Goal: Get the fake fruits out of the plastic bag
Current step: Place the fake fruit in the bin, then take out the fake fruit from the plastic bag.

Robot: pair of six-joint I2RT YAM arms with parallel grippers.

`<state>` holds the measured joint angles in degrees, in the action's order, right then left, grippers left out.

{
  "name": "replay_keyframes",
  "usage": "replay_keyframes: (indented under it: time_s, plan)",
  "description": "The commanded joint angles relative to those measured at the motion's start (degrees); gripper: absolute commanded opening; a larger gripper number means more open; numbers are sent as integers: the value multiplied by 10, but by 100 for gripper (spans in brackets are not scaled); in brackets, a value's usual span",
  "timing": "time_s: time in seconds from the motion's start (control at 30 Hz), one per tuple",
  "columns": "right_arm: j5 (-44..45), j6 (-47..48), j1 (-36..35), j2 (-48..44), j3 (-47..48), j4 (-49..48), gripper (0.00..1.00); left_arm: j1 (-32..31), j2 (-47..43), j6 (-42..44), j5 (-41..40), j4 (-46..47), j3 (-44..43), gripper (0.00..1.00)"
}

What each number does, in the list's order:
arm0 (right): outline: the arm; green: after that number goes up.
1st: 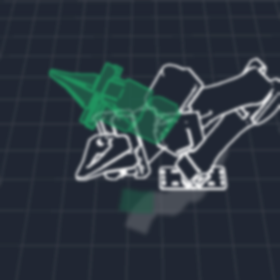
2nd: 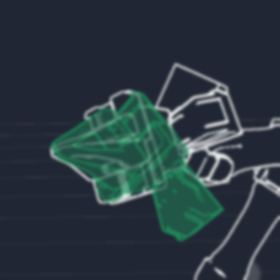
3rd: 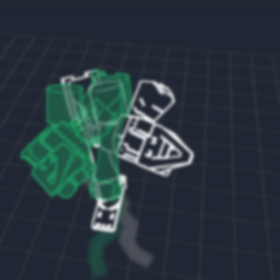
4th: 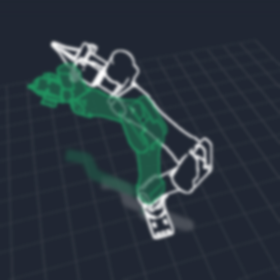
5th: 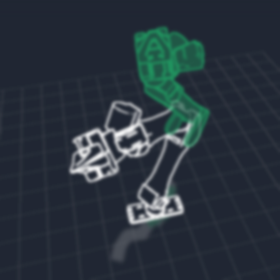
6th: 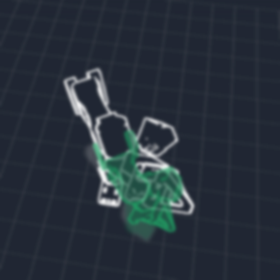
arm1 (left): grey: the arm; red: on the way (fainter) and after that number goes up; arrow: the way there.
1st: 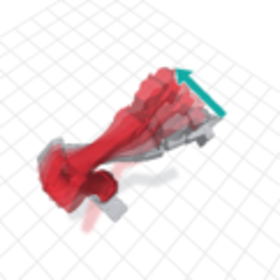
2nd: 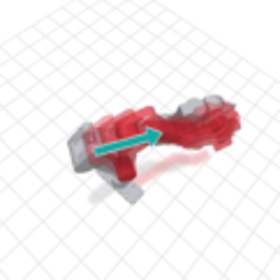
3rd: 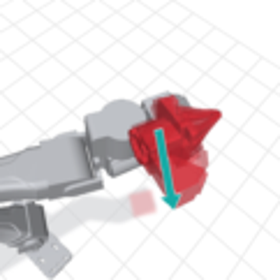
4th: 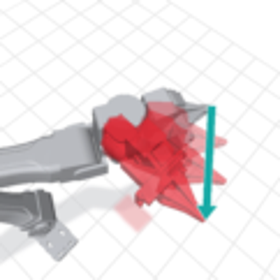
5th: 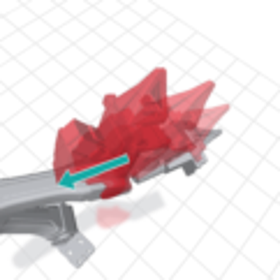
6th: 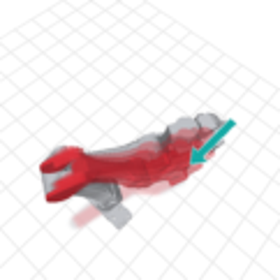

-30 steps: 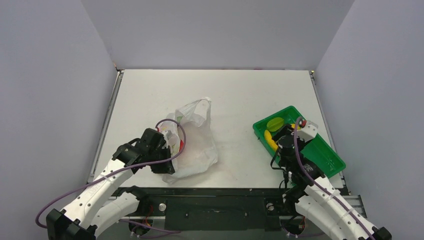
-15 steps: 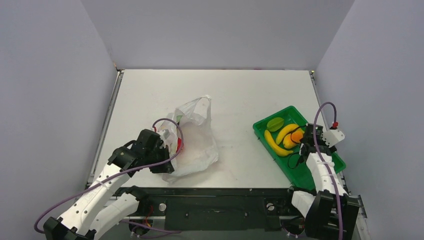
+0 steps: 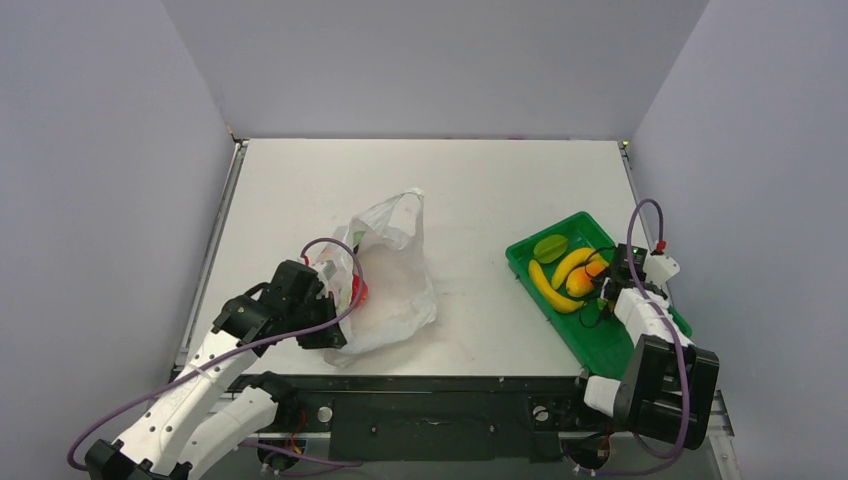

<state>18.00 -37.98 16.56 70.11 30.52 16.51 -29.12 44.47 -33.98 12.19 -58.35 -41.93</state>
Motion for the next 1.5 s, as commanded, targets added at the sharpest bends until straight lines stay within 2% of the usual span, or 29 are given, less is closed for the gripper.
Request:
replay_keyframes:
  time_s: [0.0,0.13,0.3,0.4,0.57,0.7,0.77,0.8,0.83,0.93,0.97,1.1,1.23,1.47]
  plan:
    - [0,10,5,-35,10,-27,74,3,-4,-2,-11,-18,-31,0]
    - [7,15,4,-62,12,-20,84,3,-11,-2,-19,-25,-35,0]
    - [13,17,-1,-103,13,1,86,3,-18,1,-26,-27,-39,0]
    - [11,27,-18,-164,13,10,86,3,-20,8,-18,-19,-35,0]
    - [0,57,-124,-251,38,16,86,3,-15,14,-17,-16,-34,0]
    - [-114,84,-239,-275,54,-42,84,3,-9,15,-15,-17,-34,0]
    - [-145,82,-312,-272,63,-78,83,3,-7,15,-15,-17,-34,0]
    - [-150,81,-370,-270,65,-103,83,3,-7,15,-15,-17,-34,0]
    - [-154,81,-399,-264,65,-119,83,3,-7,15,-15,-18,-34,0]
    - [-140,90,-559,-235,73,-197,83,3,-1,11,-22,-33,-37,0]
    - [-129,100,-620,-210,77,-223,82,3,3,8,-29,-38,-41,0]
    - [-87,145,-766,-93,135,-240,79,2,9,0,-37,-55,-46,0]
    - [-52,182,-842,33,234,-221,73,3,-12,-21,-48,-58,-41,0]
    - [-35,215,-871,190,303,-263,68,3,-59,-60,-62,-62,-34,0]
